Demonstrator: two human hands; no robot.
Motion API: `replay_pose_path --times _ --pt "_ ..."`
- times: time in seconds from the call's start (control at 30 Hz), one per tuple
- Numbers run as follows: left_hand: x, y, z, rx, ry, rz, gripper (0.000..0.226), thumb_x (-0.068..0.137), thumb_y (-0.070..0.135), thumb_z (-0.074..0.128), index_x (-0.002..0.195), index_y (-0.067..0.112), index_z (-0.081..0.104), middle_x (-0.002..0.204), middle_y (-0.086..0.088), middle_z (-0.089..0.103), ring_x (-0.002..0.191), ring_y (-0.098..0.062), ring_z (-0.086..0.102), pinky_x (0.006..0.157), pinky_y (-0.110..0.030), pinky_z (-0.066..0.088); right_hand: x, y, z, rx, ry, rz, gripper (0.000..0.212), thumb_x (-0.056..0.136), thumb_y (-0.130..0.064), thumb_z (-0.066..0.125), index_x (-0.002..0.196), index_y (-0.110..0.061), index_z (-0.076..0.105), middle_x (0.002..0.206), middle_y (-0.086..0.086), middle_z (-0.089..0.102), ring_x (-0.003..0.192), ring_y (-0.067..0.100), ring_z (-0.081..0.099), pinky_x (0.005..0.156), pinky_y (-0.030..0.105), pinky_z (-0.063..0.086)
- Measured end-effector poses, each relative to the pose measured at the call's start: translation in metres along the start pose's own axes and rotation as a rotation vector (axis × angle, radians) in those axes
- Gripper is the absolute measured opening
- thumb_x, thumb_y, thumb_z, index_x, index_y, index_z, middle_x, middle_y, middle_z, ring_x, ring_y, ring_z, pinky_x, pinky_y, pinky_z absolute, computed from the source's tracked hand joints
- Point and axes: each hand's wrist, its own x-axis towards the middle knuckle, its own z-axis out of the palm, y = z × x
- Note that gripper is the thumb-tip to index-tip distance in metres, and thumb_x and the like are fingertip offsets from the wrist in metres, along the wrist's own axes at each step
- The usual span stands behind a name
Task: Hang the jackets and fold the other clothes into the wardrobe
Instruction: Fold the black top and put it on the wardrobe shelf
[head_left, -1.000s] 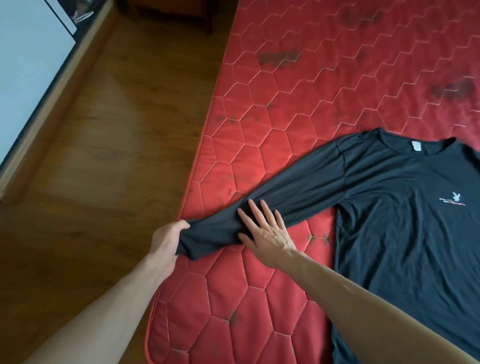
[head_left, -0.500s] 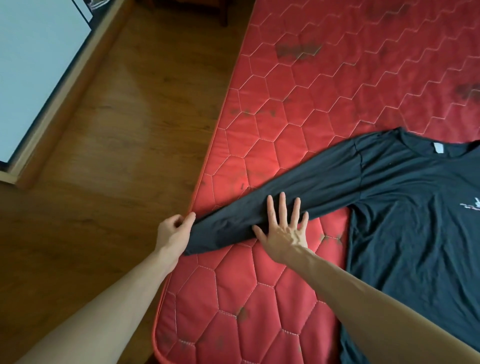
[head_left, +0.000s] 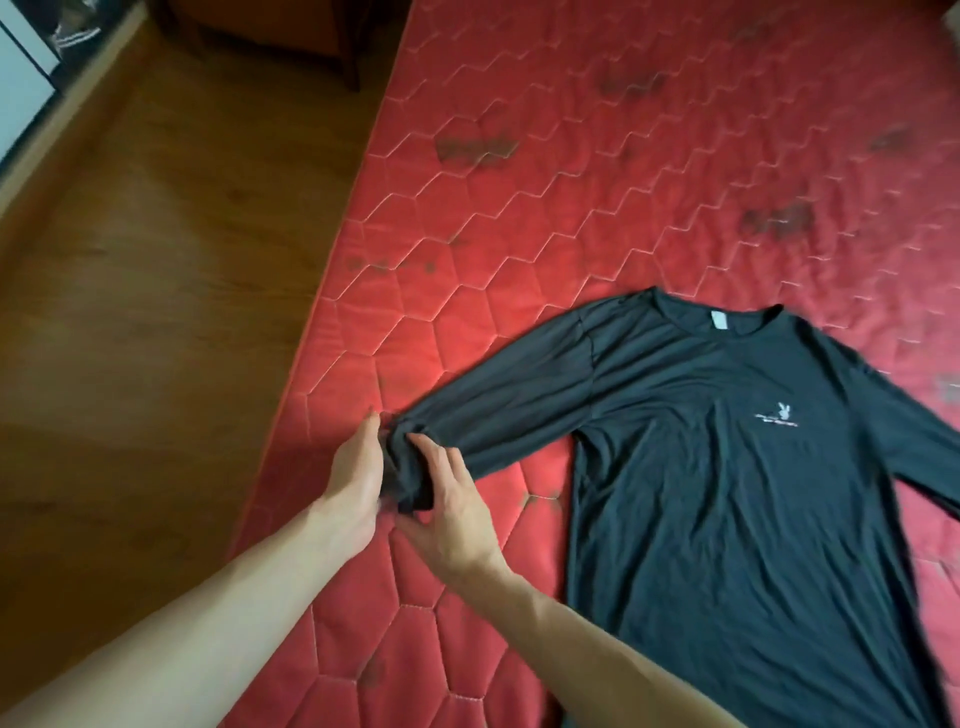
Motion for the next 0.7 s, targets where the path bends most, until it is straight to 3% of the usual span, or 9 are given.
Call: replay_pose_path --times 0.1,0.23,0.27,0.33,0.4,0.47,0.57,0.7 --pt "-0.021 0.006 0.05 0.11 -0.133 0.094 0.045 0.107 0.049 0.045 0.098 0.014 0.071 0.087 -0.011 0.078 0.077 -0.023 0.076 0.061 -0.033 0.061 0.008 0.017 -0.051 0.125 0.194 0.073 0.068 0.081 -0.008 0.064 0.143 -0.032 0.049 0.135 -0.014 0.061 0.123 0.006 0.059 0.102 0.029 0.051" --pt "-0.042 0.005 0.114 0.221 -0.221 0.279 0.056 0.112 0.04 0.029 0.098 0.009 0.074 0.074 -0.004 0.079 0.062 -0.012 0.073 0.059 -0.028 0.051 0.018 0.042 -0.128 0.207 0.327 0.1 0.042 0.086 -0.005 0.052 0.122 -0.023 0.064 0.11 -0.008 0.073 0.104 0.005 0.067 0.093 0.023 0.051" --pt "-0.045 0.002 0.126 0.247 -0.183 0.352 0.05 0.111 0.032 0.031 0.101 0.007 0.073 0.072 -0.003 0.078 0.065 -0.015 0.072 0.063 -0.031 0.052 0.022 0.048 -0.15 0.25 0.344 0.118 0.035 0.087 -0.006 0.051 0.115 -0.022 0.067 0.104 -0.007 0.074 0.098 0.004 0.067 0.09 0.022 0.051" --pt "-0.045 -0.008 0.146 0.401 -0.038 0.544 0.03 0.105 0.011 0.039 0.114 0.011 0.067 0.083 -0.003 0.076 0.088 -0.027 0.07 0.082 -0.041 0.054 0.032 0.059 -0.198 0.342 0.334 0.153 0.03 0.09 -0.001 0.051 0.105 -0.018 0.07 0.094 -0.01 0.074 0.089 0.001 0.065 0.085 0.022 0.051" --pt "-0.042 -0.017 0.16 0.71 0.083 0.683 0.046 0.093 -0.005 0.045 0.131 0.018 0.056 0.114 -0.006 0.067 0.115 -0.034 0.057 0.098 -0.05 0.047 0.038 0.069 -0.248 0.44 0.341 0.205 0.033 0.092 0.006 0.05 0.092 -0.019 0.072 0.081 -0.015 0.071 0.079 -0.004 0.062 0.077 0.019 0.051" --pt "-0.035 -0.02 0.176 1.039 0.129 0.749 0.072 0.085 -0.008 0.056 0.15 0.02 0.039 0.14 -0.01 0.051 0.13 -0.036 0.044 0.104 -0.053 0.042 0.042 0.081 -0.299 0.578 0.394 0.301 0.03 0.092 0.003 0.052 0.078 -0.018 0.068 0.071 -0.015 0.069 0.07 -0.002 0.061 0.069 0.02 0.049" --pt "-0.025 -0.016 0.211 1.33 0.037 0.78 0.097 0.082 -0.001 0.067 0.162 0.022 0.017 0.154 -0.006 0.041 0.141 -0.034 0.038 0.114 -0.05 0.035 0.041 0.109 -0.377 0.838 0.455 0.431 0.026 0.09 -0.005 0.05 0.087 -0.01 0.074 0.086 0.01 0.073 0.081 0.023 0.067 0.075 0.035 0.05" --pt "-0.011 -0.013 0.27 1.461 -0.115 0.802 0.094 0.081 0.0 0.061 0.161 0.024 0.019 0.141 0.001 0.057 0.135 -0.03 0.05 0.115 -0.045 0.033 0.023 0.164 -0.454 0.994 0.521 0.502 0.036 0.091 -0.011 0.047 0.076 -0.014 0.08 0.083 0.008 0.076 0.07 0.024 0.068 0.064 0.031 0.051"
